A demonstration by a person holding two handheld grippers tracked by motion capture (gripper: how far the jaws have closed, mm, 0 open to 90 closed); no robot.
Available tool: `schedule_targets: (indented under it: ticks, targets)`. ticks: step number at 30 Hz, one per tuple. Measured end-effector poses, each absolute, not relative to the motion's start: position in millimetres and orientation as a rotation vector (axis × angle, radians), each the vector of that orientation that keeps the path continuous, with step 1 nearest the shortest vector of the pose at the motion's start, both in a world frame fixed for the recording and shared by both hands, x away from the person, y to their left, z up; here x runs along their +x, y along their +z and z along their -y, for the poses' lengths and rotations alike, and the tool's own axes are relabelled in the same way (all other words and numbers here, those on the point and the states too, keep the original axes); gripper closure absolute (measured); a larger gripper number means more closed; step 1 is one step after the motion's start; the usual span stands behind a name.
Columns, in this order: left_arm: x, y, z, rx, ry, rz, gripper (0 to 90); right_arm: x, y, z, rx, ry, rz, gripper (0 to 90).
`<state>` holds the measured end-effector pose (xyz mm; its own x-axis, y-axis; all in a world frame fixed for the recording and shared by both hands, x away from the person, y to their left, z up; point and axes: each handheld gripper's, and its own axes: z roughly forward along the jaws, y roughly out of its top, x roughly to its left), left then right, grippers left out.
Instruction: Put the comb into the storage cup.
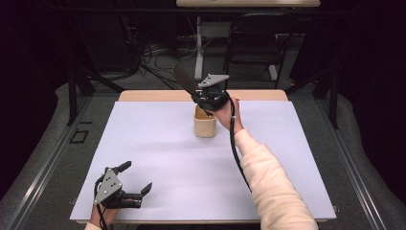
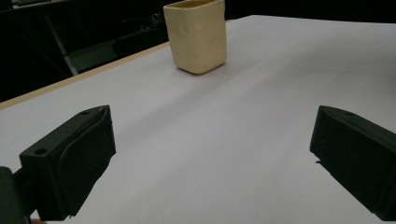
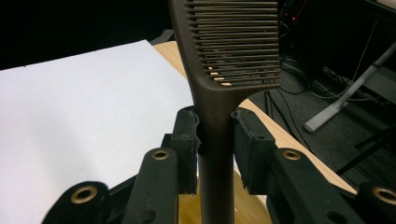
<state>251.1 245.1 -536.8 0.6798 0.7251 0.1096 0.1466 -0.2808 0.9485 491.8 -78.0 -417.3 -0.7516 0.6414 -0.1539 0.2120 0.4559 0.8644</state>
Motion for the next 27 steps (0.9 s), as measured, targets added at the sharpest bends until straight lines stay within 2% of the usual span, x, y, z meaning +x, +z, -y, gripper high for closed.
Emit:
schedule_targets:
  ticks: [27]
  targets:
    - [251,-537,-245,1.796,0.655,-0.692,0.1,495,-434,74,0.723,1.225,-2.267,71.1]
